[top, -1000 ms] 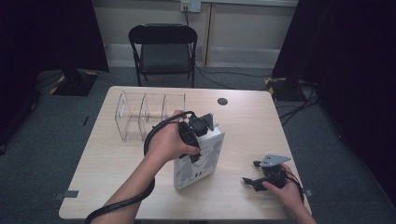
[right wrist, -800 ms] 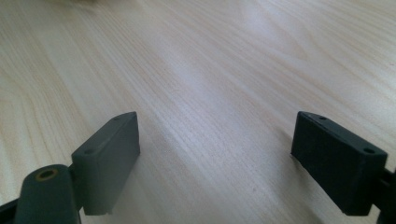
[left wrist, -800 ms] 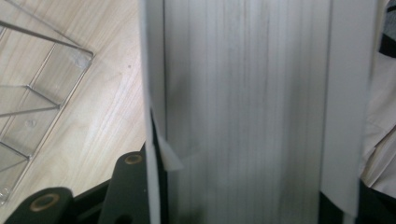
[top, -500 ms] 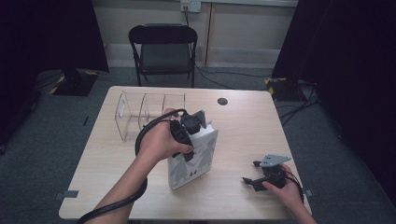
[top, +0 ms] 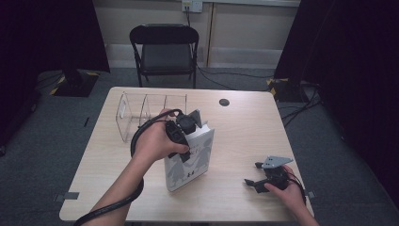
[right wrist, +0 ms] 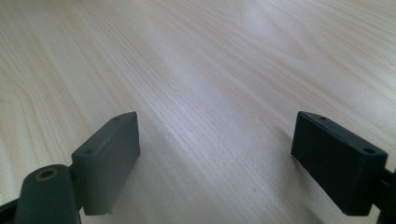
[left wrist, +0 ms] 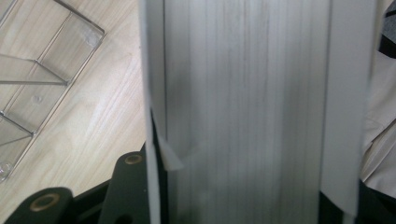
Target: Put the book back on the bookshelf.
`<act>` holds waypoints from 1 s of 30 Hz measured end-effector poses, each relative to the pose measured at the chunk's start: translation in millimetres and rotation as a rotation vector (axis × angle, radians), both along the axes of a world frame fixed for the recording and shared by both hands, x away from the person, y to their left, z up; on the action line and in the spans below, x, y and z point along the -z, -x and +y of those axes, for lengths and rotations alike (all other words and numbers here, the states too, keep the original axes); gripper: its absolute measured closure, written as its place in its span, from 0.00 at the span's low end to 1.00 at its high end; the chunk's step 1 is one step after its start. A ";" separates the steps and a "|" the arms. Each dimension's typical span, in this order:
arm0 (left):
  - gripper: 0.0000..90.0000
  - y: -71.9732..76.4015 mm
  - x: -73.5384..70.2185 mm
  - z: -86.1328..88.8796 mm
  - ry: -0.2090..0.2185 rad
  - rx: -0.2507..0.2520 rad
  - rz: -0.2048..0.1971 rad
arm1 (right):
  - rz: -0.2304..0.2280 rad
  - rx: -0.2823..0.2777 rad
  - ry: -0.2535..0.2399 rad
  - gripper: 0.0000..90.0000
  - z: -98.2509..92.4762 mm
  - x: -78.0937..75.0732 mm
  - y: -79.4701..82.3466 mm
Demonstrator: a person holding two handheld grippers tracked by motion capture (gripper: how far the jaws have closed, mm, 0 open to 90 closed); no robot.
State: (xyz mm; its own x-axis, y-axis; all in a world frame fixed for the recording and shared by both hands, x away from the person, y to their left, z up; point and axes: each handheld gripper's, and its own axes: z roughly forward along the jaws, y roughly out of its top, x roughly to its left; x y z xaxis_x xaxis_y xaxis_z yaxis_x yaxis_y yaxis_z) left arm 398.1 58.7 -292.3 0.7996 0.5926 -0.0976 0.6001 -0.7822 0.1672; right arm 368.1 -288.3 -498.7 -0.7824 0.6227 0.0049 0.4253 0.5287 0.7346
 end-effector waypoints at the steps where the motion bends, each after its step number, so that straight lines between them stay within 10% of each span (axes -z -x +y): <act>1: 0.59 -0.1 0.2 1.4 0.001 -0.007 0.001 | -0.001 0.000 -0.001 0.16 0.0 0.1 0.0; 30: 0.59 -3.1 -4.9 33.8 -0.006 -0.098 0.007 | 0.000 0.000 -0.001 0.16 0.1 0.1 0.0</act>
